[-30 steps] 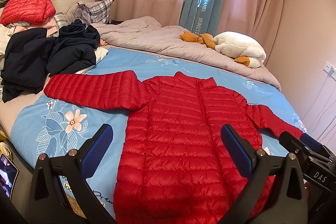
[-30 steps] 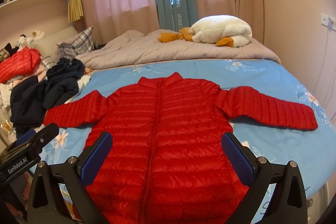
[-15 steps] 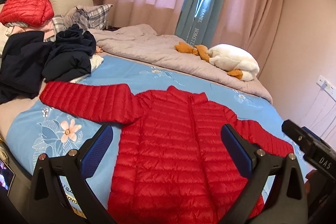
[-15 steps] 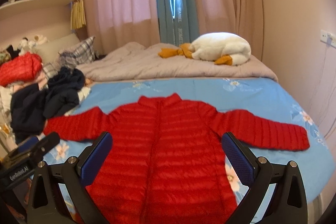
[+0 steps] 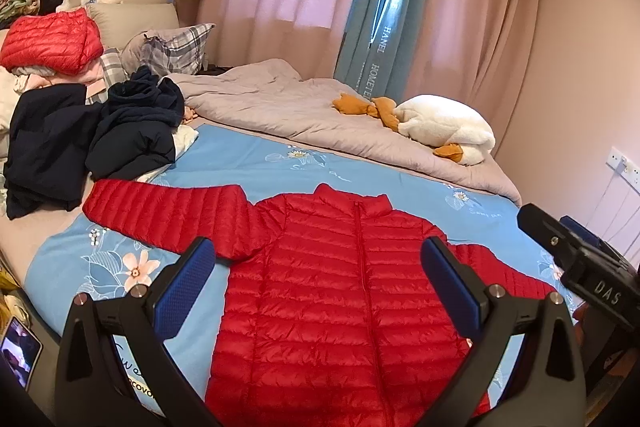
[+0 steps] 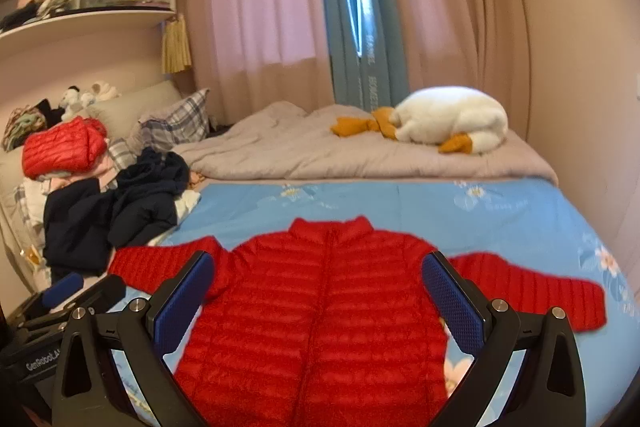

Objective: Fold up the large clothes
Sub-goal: 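Reach the right gripper to the sleeve cuff and close on it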

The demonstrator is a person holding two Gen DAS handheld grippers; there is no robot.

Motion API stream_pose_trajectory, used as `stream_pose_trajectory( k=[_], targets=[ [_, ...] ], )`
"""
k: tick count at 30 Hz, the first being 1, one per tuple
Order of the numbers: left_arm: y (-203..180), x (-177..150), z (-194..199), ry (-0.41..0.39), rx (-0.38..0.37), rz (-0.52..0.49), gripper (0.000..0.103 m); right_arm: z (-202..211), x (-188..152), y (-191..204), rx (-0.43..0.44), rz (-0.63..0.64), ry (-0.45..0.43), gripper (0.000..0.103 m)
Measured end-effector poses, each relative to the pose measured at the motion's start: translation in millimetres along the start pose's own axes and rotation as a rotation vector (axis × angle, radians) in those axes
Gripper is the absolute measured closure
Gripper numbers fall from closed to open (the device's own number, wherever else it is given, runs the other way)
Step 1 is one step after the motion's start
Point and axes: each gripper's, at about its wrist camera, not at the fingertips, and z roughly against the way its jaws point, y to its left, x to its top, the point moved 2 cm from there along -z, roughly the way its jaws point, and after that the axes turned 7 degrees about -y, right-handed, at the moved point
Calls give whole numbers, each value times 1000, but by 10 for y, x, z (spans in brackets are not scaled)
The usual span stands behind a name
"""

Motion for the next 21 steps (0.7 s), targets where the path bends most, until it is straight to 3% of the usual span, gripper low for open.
stream_pose_trajectory(
  k=[9, 18, 21],
  targets=[
    [-73, 321, -389, -1, -69, 24, 0, -58, 229, -81, 0, 33, -50, 0],
    [66, 100, -889, 49, -71, -22, 0, -321, -26, -268, 29, -63, -7, 0],
    [64, 19, -987, 60, -57, -53, 0, -366, -78, -302, -1, -68, 11, 0]
  ],
)
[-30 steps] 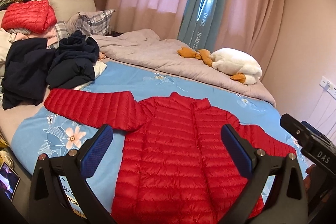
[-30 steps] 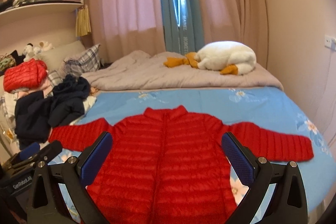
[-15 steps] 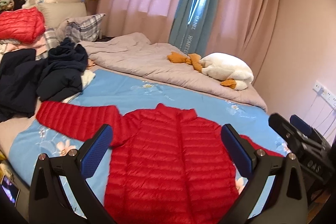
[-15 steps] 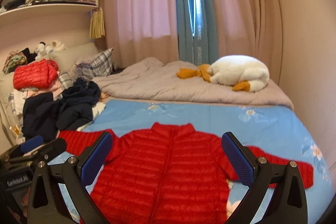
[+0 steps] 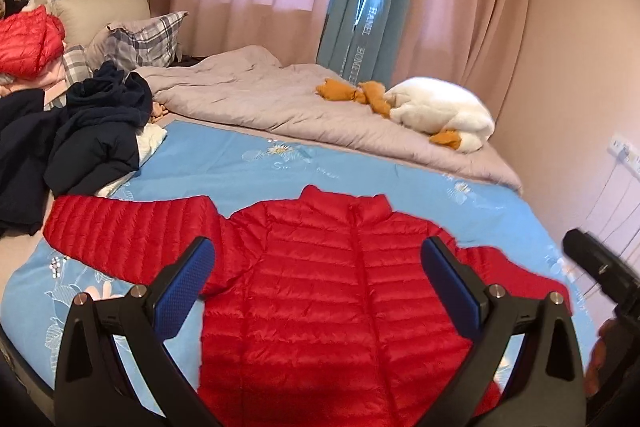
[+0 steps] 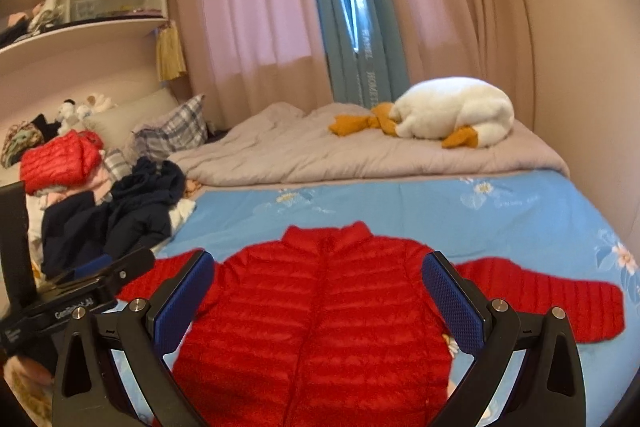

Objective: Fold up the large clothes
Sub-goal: 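Reach the right gripper to the sleeve cuff and close on it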

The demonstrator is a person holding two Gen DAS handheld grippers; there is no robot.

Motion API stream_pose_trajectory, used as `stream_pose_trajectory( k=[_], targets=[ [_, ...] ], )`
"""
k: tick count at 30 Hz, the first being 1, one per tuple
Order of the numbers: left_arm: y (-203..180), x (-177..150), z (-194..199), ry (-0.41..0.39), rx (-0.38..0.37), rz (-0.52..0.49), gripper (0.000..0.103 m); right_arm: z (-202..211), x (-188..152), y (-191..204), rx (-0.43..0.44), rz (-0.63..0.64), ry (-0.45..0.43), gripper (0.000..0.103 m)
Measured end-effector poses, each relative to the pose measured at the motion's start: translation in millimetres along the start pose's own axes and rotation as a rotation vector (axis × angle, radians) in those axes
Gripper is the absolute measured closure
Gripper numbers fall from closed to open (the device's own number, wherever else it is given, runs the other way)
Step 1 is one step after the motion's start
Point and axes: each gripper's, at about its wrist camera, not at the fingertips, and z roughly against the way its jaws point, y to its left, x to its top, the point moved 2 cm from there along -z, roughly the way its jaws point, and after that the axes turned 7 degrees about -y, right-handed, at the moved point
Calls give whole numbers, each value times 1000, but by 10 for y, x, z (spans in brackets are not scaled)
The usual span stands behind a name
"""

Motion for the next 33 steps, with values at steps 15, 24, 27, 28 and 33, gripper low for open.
stream_pose_trajectory(
  k=[15, 24, 27, 28, 33],
  targets=[
    [50, -250, -129, 79, -16, -23, 0, -46, -27, -261, -10, -84, 33, 0],
    [402, -483, -326, 179, 50, 63, 0, -139, -59, -926, -133, -252, 49, 0],
    [563, -596, -384, 228, 77, 114, 0, -115, -95, -1298, -206, -334, 48, 4],
    [621, -646, -405, 246, 83, 130, 0, -94, -119, -1439, -235, -361, 51, 8],
    [826, -910, -484, 319, 141, 162, 0, -9, -336, -2127, -408, -506, 76, 16]
  ],
)
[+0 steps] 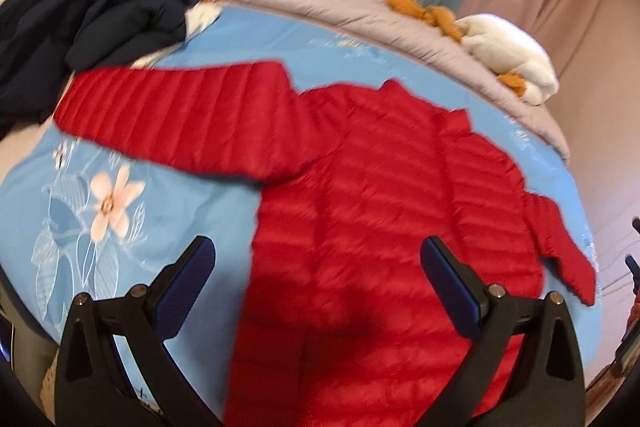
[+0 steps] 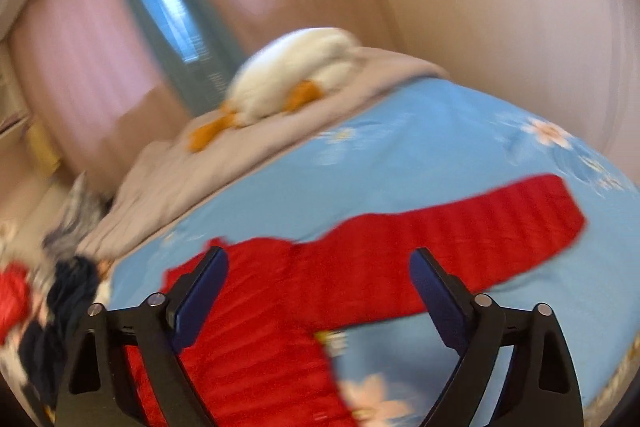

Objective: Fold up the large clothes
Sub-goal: 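Reach the right gripper to the sleeve cuff and close on it, then lift the held sleeve cuff with the right gripper toward the jacket body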

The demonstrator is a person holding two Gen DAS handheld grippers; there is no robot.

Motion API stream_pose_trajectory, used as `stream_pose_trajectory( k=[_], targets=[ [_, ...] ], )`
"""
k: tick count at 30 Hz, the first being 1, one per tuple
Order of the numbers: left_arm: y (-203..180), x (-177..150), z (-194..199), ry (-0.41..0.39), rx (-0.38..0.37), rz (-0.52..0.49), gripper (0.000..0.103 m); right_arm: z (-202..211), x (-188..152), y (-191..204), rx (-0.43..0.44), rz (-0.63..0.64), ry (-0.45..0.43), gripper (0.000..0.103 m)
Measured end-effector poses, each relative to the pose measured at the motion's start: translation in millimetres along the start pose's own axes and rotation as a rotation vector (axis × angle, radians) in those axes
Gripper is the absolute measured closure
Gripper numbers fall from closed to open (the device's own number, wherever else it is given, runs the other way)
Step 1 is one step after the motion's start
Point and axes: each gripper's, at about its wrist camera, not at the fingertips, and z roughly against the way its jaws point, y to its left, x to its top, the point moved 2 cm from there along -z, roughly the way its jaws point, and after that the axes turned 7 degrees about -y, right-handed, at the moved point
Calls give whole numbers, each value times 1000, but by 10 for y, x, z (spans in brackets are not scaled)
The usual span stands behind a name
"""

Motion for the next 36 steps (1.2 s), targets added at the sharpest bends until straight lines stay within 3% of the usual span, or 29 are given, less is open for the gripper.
stream_pose_trajectory(
  k=[6, 12, 19, 21, 23, 24, 26, 28, 31, 36],
  targets=[
    [249, -300, -142, 93, 43, 62, 1, -355, -21, -1122, -248, -258, 55, 24],
    [257, -437, -113, 93, 49, 38, 1, -505, -232, -1793, -349, -430, 144, 27],
    [244, -541, -193, 120, 42, 22, 1, -695, -361, -1974, -338, -486, 145, 32],
    [238, -565, -220, 127, 48, 23, 1, -699, -335, -2013, -323, -498, 118, 39],
    [248, -590, -263, 144, 50, 27, 1, -688, -336, -2081, -291, -539, 85, 56],
    [253, -599, -279, 153, 51, 27, 1, -701, -341, -2118, -284, -559, 76, 59],
    [253, -619, -302, 161, 46, 29, 1, -730, -324, -2162, -286, -572, 63, 81],
    [247, -644, -317, 170, 45, 27, 1, -650, -258, -2110, -289, -540, 39, 95],
    [232, -682, -318, 177, 39, 22, 1, -418, -68, -1941, -350, -437, -53, 97],
    [272, -729, -326, 202, 10, 37, 1, -48, 144, -1750, -299, -385, -179, 98]
  ],
)
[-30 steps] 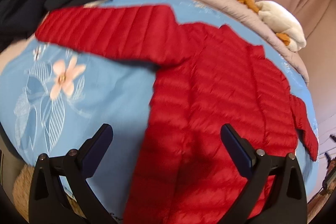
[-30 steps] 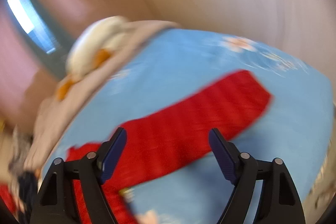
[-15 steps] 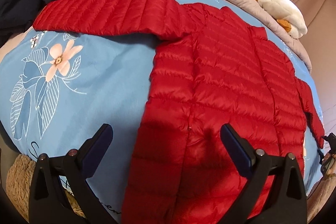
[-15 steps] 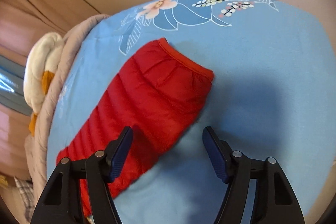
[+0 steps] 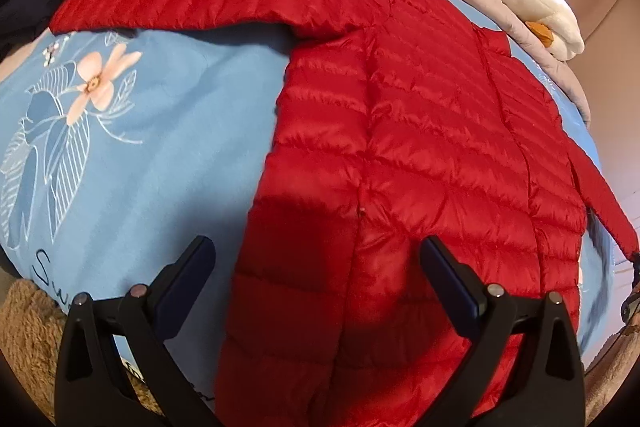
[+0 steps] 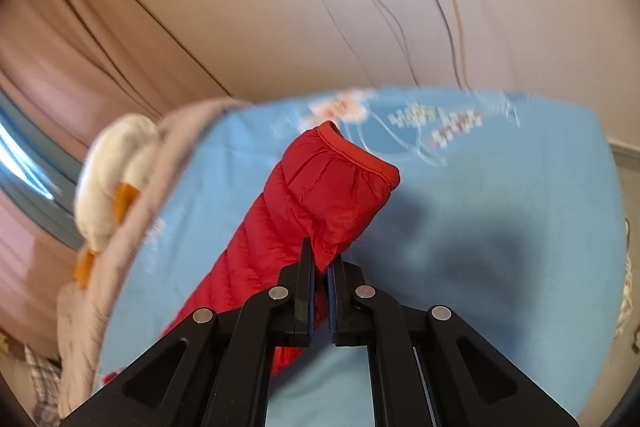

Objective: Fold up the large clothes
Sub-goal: 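Lift the held sleeve cuff with the right gripper toward the jacket body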

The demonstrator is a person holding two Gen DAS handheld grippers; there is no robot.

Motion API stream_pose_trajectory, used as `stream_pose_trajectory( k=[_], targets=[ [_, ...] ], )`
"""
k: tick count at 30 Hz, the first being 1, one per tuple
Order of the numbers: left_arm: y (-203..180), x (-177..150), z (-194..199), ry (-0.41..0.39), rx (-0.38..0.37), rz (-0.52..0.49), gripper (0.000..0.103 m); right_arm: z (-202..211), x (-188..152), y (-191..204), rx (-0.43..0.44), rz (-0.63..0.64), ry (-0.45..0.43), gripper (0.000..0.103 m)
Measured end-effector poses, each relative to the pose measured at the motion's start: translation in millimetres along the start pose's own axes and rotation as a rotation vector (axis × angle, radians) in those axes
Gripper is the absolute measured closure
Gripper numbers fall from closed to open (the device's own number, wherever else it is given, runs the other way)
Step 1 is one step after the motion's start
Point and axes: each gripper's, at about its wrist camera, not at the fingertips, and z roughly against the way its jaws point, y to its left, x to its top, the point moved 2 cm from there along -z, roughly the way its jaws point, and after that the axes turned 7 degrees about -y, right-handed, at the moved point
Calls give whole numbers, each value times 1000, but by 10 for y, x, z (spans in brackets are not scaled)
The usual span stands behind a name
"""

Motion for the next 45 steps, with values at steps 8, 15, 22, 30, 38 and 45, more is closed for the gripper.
stream_pose_trajectory(
  k=[8, 15, 22, 30, 38, 45],
  targets=[
    [135, 11, 132, -35, -20, 35, 2, 479, 194, 266, 100, 67, -119, 98],
    [-4, 140, 357, -106, -28, -43, 2, 870, 147, 907, 142, 250, -214, 98],
    [-141, 488, 703, -226, -94, -84, 2, 1230, -3, 1624, 269, 405, -262, 98],
    [-391, 845, 962, -346, -130, -96, 2, 1639, -635, 2056, 484, 567, -274, 98],
    [-522, 834, 1078, -357, -140, -98, 1, 1629, -1160, 2325, 631, 707, -178, 98],
    [-556, 822, 1141, -352, -147, -37, 1, 1597, -1437, 2494, 699, 756, -62, 98]
  ],
)
